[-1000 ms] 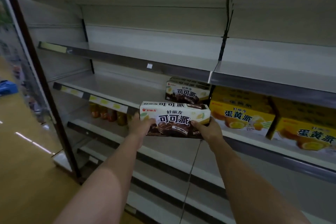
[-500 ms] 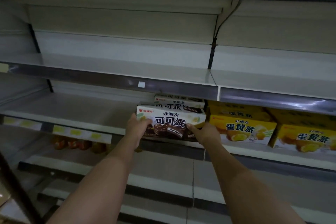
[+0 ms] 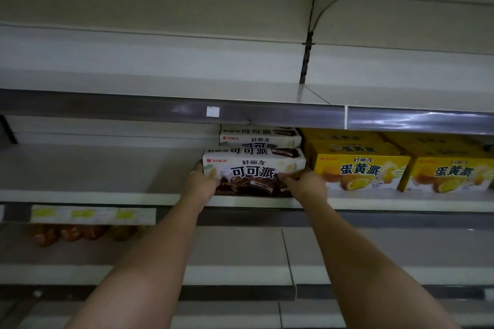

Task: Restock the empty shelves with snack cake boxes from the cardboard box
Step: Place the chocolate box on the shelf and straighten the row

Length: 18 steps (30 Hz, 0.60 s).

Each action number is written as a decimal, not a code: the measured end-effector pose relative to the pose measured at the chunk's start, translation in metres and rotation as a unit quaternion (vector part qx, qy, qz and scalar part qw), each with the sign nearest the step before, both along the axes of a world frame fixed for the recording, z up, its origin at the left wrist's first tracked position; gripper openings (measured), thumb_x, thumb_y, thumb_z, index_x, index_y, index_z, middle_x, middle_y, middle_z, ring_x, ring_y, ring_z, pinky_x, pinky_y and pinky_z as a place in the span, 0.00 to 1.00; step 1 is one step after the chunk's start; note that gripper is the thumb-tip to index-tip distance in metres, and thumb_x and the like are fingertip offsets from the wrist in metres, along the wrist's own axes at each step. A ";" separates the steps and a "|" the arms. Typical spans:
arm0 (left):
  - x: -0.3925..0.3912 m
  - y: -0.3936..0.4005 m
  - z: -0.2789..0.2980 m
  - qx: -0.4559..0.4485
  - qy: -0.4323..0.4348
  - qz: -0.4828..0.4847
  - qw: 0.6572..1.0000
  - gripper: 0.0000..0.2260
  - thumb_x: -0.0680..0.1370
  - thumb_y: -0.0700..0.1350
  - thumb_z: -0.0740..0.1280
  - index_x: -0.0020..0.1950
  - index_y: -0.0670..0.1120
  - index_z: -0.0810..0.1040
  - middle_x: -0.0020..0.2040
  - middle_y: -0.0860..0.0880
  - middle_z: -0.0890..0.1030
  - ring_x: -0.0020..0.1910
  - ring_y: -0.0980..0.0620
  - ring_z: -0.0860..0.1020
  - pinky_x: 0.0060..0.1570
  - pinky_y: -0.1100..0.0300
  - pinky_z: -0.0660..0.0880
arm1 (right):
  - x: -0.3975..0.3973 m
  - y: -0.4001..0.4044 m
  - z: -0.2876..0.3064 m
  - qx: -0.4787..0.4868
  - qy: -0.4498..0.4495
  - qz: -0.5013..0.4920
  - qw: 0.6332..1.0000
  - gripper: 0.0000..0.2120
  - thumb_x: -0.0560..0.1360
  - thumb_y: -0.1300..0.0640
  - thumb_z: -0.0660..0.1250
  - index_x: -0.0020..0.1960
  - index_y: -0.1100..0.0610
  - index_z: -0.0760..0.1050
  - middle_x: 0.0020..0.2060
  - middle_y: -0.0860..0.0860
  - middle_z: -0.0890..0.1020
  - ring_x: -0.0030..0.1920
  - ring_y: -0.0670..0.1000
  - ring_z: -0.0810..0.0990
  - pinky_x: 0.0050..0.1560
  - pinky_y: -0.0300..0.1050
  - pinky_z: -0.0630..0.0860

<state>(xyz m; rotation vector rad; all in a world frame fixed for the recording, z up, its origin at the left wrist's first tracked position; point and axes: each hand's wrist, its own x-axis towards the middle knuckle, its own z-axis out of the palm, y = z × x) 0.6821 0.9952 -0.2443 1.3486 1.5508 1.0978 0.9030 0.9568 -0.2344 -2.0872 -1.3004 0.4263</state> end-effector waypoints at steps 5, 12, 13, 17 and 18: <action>-0.001 0.019 -0.016 0.053 0.109 0.005 0.993 0.18 0.76 0.37 0.65 0.65 0.48 0.72 0.57 0.44 0.78 0.54 0.44 0.77 0.54 0.44 0.77 | 0.000 0.006 -0.010 0.037 0.048 -0.055 0.997 0.26 0.74 0.41 0.67 0.62 0.60 0.74 0.52 0.57 0.81 0.53 0.57 0.79 0.43 0.44 0.69; 0.015 0.019 -0.016 0.058 0.084 0.021 0.995 0.20 0.74 0.32 0.66 0.64 0.45 0.68 0.57 0.44 0.77 0.56 0.45 0.77 0.50 0.55 0.76 | -0.001 0.029 -0.027 0.099 0.175 -0.115 0.973 0.23 0.73 0.44 0.69 0.62 0.56 0.74 0.60 0.58 0.76 0.54 0.59 0.79 0.53 0.50 0.75; 0.018 0.019 -0.016 0.050 0.072 0.023 0.996 0.19 0.74 0.32 0.66 0.63 0.44 0.67 0.57 0.44 0.77 0.55 0.45 0.77 0.47 0.56 0.75 | -0.002 0.032 -0.028 0.108 0.192 -0.121 0.968 0.23 0.73 0.44 0.70 0.62 0.56 0.74 0.60 0.58 0.76 0.54 0.59 0.78 0.55 0.51 0.76; 0.028 0.021 -0.015 0.027 0.026 0.023 0.999 0.17 0.75 0.34 0.67 0.61 0.44 0.66 0.57 0.44 0.77 0.56 0.46 0.76 0.47 0.57 0.73 | -0.009 0.044 -0.027 0.137 0.258 -0.140 0.946 0.26 0.73 0.48 0.70 0.66 0.59 0.69 0.61 0.59 0.76 0.59 0.61 0.76 0.61 0.55 0.73; 0.029 0.023 -0.015 0.023 0.015 0.022 0.999 0.18 0.75 0.35 0.67 0.61 0.44 0.66 0.58 0.44 0.76 0.56 0.46 0.76 0.49 0.56 0.74 | -0.011 0.046 -0.027 0.141 0.275 -0.141 0.941 0.29 0.73 0.48 0.70 0.68 0.60 0.66 0.62 0.59 0.74 0.61 0.62 0.74 0.62 0.56 0.72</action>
